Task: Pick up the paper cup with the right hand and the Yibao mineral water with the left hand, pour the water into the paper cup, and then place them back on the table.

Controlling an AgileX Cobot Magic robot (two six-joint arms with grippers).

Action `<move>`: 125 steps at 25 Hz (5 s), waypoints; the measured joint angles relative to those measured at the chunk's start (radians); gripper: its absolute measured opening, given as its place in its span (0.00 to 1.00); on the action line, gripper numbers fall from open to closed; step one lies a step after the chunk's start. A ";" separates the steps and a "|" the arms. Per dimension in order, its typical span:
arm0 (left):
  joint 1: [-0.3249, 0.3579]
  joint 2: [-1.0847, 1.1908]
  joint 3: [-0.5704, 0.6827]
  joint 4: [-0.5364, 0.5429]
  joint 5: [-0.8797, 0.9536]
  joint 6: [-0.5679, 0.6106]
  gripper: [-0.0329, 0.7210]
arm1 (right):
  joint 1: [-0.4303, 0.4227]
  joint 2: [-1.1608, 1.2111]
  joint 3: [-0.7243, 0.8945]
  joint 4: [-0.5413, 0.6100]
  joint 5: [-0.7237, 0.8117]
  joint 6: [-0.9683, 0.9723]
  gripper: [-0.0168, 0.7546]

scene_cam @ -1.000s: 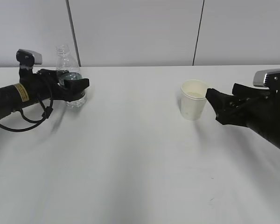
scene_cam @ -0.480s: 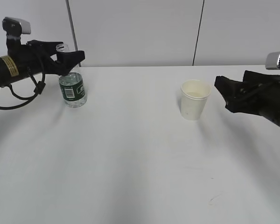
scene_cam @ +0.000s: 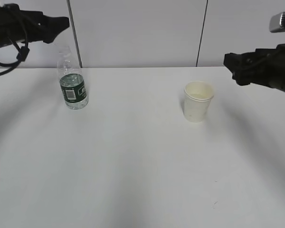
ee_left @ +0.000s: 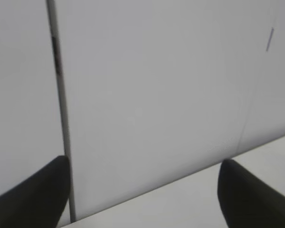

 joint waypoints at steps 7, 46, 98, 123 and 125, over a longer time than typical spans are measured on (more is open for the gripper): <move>0.000 -0.199 0.001 0.009 0.343 -0.246 0.81 | 0.000 0.000 -0.237 0.000 0.371 0.069 0.79; -0.189 -0.161 -0.493 -0.882 1.962 0.642 0.59 | 0.000 0.186 -1.000 0.147 1.678 0.017 0.78; -0.122 -1.802 0.569 -0.881 1.993 0.684 0.58 | 0.000 -1.413 0.077 0.223 1.717 -0.120 0.78; -0.122 -1.901 0.719 -0.901 1.836 0.745 0.58 | 0.000 -1.497 0.197 0.213 1.603 -0.214 0.78; -0.122 -1.901 0.719 -0.901 1.836 0.745 0.58 | 0.000 -1.497 0.197 0.213 1.601 -0.214 0.78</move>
